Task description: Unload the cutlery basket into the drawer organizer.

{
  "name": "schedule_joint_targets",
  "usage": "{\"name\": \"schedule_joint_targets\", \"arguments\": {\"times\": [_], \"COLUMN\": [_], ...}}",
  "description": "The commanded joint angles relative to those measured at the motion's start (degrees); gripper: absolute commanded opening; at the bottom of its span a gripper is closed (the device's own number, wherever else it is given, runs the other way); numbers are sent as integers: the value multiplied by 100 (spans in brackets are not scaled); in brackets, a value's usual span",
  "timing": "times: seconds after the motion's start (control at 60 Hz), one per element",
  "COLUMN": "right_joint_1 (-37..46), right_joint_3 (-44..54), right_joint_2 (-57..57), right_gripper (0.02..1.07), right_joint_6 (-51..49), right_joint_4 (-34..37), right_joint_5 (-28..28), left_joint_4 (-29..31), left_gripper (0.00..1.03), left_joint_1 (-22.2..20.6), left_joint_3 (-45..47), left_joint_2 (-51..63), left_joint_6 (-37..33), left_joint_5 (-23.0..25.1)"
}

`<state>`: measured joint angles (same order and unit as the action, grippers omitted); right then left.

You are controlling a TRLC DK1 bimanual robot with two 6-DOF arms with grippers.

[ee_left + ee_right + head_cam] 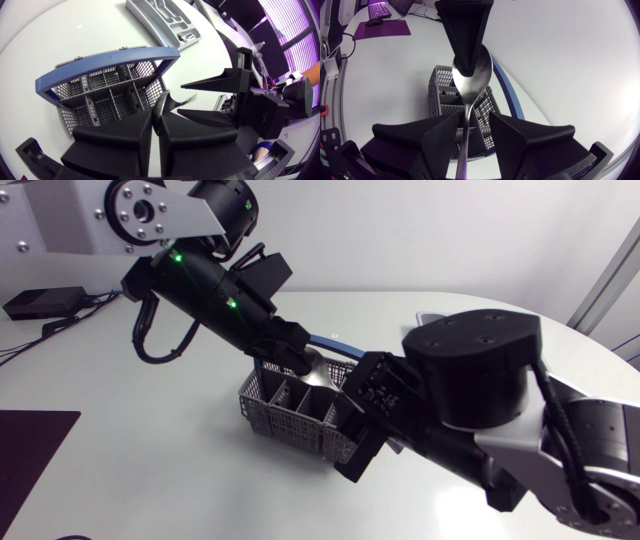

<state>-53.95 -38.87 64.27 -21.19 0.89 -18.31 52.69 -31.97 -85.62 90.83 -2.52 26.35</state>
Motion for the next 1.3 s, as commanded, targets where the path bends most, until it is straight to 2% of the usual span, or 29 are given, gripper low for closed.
{"name": "schedule_joint_targets", "arguments": {"times": [0.0, 0.117, 0.283, 0.383, 0.483, 0.667, 0.8, 0.933, 1.033, 1.15, 1.283], "right_joint_1": [-63, -71, -71, -71, -80, -124, -142, -159, -168, -177, -98], "right_joint_3": [169, 169, 161, 152, 143, 152, 169, 205, 240, 293, 345], "right_joint_2": [103, 147, 165, 209, 305, 323, 305, 261, 218, 130, -108], "right_gripper": [38, 37, 22, 20, 13, 8, 8, 8, 8, 8, 8], "right_joint_6": [-149, -192, -254, -272, -351, -386, -412, -439, -430, -430, -412], "right_joint_4": [-124, -124, -124, -124, -124, -124, -124, -115, -89, -45, 131], "right_joint_5": [-103, -129, -147, -191, -252, -252, -279, -279, -279, -270, -279], "left_joint_4": [84, 102, 137, 163, 172, 181, 189, 189, 189, 145, -22], "left_gripper": [4, 4, 4, 4, 4, 4, 8, 25, 49, 61, 65], "left_joint_1": [41, 41, 33, 33, 24, 24, 33, 24, 33, 120, 261], "left_joint_3": [-183, -209, -253, -288, -279, -279, -279, -279, -341, -473, -578], "left_joint_2": [76, 76, 76, 84, 76, 76, 67, 23, -21, -91, -294], "left_joint_6": [156, 156, 156, 156, 156, 147, 138, 129, 121, 94, 129], "left_joint_5": [72, 72, 81, 107, 125, 230, 230, 230, 230, 239, 239]}}
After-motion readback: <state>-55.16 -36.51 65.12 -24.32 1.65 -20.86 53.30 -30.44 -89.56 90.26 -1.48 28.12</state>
